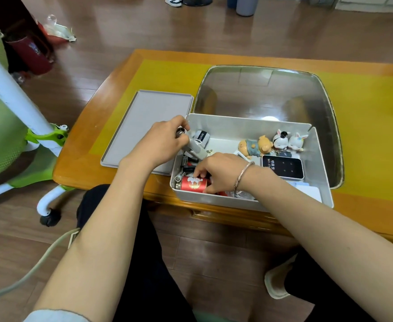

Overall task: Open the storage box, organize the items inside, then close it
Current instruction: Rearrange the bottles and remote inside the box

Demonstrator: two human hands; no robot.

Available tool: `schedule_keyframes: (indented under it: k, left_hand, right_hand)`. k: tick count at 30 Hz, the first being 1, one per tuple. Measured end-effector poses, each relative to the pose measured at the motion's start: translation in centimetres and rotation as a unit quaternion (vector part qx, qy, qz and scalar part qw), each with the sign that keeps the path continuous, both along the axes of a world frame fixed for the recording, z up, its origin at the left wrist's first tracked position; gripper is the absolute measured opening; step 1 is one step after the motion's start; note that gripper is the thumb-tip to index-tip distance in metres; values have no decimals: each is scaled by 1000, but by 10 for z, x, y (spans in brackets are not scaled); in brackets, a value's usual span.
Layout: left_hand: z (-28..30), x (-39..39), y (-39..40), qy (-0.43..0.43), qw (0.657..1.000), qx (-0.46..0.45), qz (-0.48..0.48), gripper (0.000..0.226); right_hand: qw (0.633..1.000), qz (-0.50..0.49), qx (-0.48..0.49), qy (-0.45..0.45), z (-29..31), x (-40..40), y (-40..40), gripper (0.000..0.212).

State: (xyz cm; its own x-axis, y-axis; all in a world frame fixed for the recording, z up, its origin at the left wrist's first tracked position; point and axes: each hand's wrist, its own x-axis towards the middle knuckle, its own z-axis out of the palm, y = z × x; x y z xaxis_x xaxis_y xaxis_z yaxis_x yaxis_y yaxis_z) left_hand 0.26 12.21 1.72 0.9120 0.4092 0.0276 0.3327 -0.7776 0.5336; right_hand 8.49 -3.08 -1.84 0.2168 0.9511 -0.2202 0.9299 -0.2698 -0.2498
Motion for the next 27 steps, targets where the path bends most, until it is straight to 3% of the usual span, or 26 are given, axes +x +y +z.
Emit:
schedule_keyframes:
  k: [3, 7, 13, 19, 27]
  left_hand:
    - [0, -3, 2, 1, 1000, -13, 1, 22]
    - [2, -4, 3, 3, 1000, -26, 2, 22]
    - [8, -9, 5, -4, 998, -57, 5, 22]
    - [15, -12, -3, 2, 995, -97, -26, 18]
    - [9, -14, -5, -4, 994, -108, 9, 18]
  right_hand:
    - [998, 11, -42, -42, -1, -1, 11, 48]
    - [996, -25, -65, 57, 2, 0, 15, 56]
    - [983, -132, 39, 124, 25, 27, -19, 54]
    - [935, -275, 123, 187, 28, 59, -68, 41]
    - [902, -314, 170, 243, 3, 56, -83, 39]
